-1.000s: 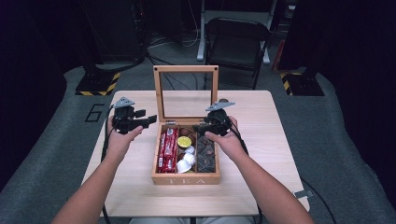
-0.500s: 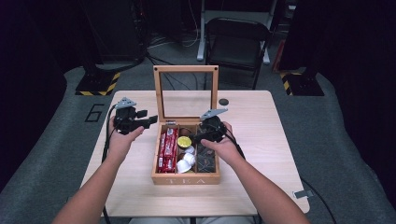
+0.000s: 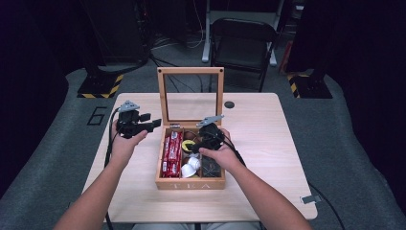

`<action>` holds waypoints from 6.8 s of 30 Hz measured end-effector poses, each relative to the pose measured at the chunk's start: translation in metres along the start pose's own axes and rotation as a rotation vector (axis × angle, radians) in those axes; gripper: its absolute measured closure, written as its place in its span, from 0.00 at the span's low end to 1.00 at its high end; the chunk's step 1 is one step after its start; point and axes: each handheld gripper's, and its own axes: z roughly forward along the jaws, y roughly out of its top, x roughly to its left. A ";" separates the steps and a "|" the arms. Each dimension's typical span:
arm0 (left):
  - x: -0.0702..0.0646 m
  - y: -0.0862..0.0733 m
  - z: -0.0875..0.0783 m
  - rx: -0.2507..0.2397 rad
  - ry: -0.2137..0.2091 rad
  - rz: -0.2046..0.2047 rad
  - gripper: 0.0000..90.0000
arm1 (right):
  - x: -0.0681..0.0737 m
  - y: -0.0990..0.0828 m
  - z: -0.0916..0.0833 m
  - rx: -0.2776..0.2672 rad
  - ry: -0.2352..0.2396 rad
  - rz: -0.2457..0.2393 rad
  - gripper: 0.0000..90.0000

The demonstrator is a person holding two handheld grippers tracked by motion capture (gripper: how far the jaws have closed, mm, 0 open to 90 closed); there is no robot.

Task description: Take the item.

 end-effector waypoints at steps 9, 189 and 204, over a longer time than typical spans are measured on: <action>0.003 0.000 -0.002 -0.011 0.008 -0.008 0.47 | 0.002 -0.002 0.014 0.025 0.009 0.015 0.23; 0.008 0.000 -0.013 -0.042 0.068 -0.031 0.47 | -0.103 -0.105 -0.133 -0.001 -0.396 0.203 0.41; 0.009 -0.004 -0.013 -0.039 0.068 -0.036 0.47 | -0.108 -0.132 -0.125 0.028 -0.452 0.230 0.41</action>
